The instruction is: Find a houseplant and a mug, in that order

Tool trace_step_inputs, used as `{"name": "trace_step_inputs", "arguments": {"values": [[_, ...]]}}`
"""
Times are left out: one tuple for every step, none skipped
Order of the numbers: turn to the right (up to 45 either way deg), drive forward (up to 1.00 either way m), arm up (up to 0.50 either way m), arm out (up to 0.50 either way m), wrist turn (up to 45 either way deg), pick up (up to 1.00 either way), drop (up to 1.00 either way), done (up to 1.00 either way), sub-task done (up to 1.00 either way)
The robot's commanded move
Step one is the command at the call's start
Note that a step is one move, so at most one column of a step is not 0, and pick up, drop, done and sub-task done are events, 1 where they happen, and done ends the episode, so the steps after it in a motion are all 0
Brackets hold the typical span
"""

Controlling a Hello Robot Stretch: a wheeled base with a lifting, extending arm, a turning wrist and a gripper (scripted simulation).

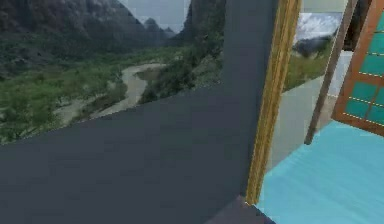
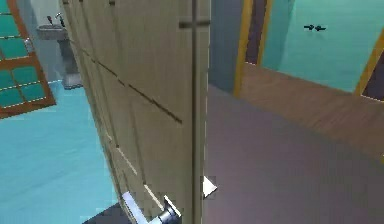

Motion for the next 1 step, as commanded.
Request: {"name": "trace_step_inputs", "arguments": {"values": [[0.0, 0.2, 0.0, 0.0, 0.0, 0.0, 0.0, 0.0, 0.0]]}}
